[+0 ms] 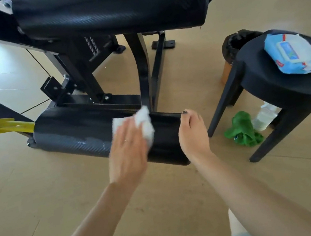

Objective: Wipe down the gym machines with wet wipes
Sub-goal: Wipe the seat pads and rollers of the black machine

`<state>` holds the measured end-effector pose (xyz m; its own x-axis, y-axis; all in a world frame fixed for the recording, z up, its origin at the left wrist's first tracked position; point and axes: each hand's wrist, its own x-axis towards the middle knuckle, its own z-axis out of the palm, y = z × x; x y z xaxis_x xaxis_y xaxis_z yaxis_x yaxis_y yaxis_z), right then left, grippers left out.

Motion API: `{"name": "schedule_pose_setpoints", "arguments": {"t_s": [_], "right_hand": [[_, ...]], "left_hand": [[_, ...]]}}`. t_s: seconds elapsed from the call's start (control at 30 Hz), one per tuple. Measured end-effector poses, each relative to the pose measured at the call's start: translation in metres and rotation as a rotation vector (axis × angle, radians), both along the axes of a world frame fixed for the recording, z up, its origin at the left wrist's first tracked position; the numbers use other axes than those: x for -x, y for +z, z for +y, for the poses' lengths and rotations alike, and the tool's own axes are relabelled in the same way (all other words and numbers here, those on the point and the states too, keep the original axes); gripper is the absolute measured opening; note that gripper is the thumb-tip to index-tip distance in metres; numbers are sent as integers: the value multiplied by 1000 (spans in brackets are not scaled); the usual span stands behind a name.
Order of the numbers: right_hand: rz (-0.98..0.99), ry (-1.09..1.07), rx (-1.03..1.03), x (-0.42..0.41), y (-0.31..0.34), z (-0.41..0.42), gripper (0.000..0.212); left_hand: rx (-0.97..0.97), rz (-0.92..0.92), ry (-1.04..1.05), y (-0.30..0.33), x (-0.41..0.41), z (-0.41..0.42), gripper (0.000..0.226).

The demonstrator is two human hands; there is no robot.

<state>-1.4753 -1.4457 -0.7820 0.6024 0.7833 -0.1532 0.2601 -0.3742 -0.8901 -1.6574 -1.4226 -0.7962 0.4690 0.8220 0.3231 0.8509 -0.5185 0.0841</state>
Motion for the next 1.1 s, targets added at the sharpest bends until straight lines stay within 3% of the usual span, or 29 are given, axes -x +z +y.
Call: {"name": "schedule_pose_setpoints", "arguments": {"t_s": [0.07, 0.17, 0.27, 0.33, 0.43, 0.5, 0.57, 0.7, 0.83, 0.97, 1.1], "right_hand": [[58, -2, -31, -3, -3, 2, 43], [87, 29, -30, -6, -3, 2, 42], [66, 28, 3, -5, 1, 3, 44], [79, 25, 36, -6, 5, 5, 46], [85, 19, 58, -7, 6, 8, 46], [79, -1, 62, -6, 6, 11, 47], [110, -36, 98, -6, 8, 16, 49], [166, -17, 267, -16, 23, 30, 60], [174, -13, 344, -19, 27, 35, 66], [110, -52, 208, -16, 23, 29, 54], [136, -55, 202, -13, 20, 31, 54]], "left_hand": [[-30, 24, -151, -9, -40, -25, 50], [-22, 50, -199, -12, -61, -36, 53], [-68, 256, -255, -5, -28, -13, 52], [-63, 253, -127, 2, 6, 7, 52], [49, 88, 145, 11, 50, 27, 61], [59, 12, 203, 11, 53, 29, 64], [17, -9, 141, 9, 32, 19, 58], [-32, 138, -215, -9, -17, -18, 49], [-71, 200, -339, -8, 0, 6, 49], [6, 198, -32, -1, 72, 62, 55], [18, 1, 204, 9, 99, 75, 53]]}}
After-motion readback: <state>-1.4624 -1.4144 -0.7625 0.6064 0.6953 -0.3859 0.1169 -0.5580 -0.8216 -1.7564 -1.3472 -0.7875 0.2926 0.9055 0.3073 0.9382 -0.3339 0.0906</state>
